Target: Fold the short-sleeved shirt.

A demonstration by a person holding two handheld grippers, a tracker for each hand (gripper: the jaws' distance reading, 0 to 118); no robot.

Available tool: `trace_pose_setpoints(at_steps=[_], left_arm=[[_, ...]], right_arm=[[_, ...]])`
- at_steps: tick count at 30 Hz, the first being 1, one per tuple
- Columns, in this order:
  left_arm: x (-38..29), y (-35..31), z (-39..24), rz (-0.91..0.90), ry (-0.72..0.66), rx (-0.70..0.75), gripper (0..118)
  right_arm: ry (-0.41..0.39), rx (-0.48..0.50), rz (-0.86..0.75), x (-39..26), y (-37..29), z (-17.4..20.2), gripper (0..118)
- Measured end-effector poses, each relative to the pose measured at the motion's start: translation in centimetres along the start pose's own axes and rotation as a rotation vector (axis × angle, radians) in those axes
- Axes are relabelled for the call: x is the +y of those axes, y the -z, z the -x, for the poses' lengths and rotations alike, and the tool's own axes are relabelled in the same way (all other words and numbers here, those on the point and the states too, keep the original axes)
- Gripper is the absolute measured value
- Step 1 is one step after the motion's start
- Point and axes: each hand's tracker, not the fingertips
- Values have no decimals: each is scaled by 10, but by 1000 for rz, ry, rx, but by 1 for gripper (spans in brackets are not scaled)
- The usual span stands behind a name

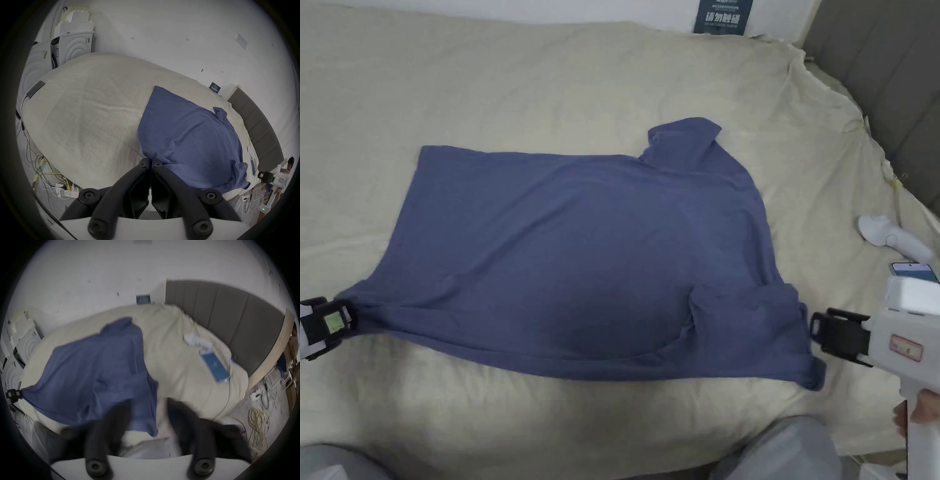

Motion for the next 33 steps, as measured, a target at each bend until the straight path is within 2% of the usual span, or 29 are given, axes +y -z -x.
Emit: trace_pose_setpoints(at_steps=[1, 2, 7, 8, 12, 14, 19, 24, 27, 33], left_arm=[[-1, 0, 0, 2, 3, 1, 0], [-1, 1, 0, 7, 6, 6, 0], [-5, 6, 4, 25, -5, 24, 0], [-5, 6, 4, 27, -9, 26, 0], [-6, 10, 7, 37, -13, 33, 0], [-7, 11, 8, 39, -17, 35, 0], [-3, 12, 14, 49, -60, 27, 0], [17, 8, 20, 31, -189, -19, 0], [37, 11, 21, 0, -251, -43, 0], [84, 42, 4, -39, -244, -49, 0]], right_arm=[[2, 6, 48, -5, 8, -2, 97], [5, -1, 66, -13, 15, -3, 108], [-40, 5, 107, -32, 33, 3, 104], [-45, 11, 105, -34, 36, 5, 97], [-45, 20, 130, -34, 53, 3, 26], [-63, 14, 146, -35, 54, 7, 4], [-17, 61, 141, -22, 43, -8, 2], [-10, 109, 48, 12, 10, -8, 2], [6, 103, -15, 42, 1, -2, 2], [-9, 27, -98, 107, 28, 26, 2]])
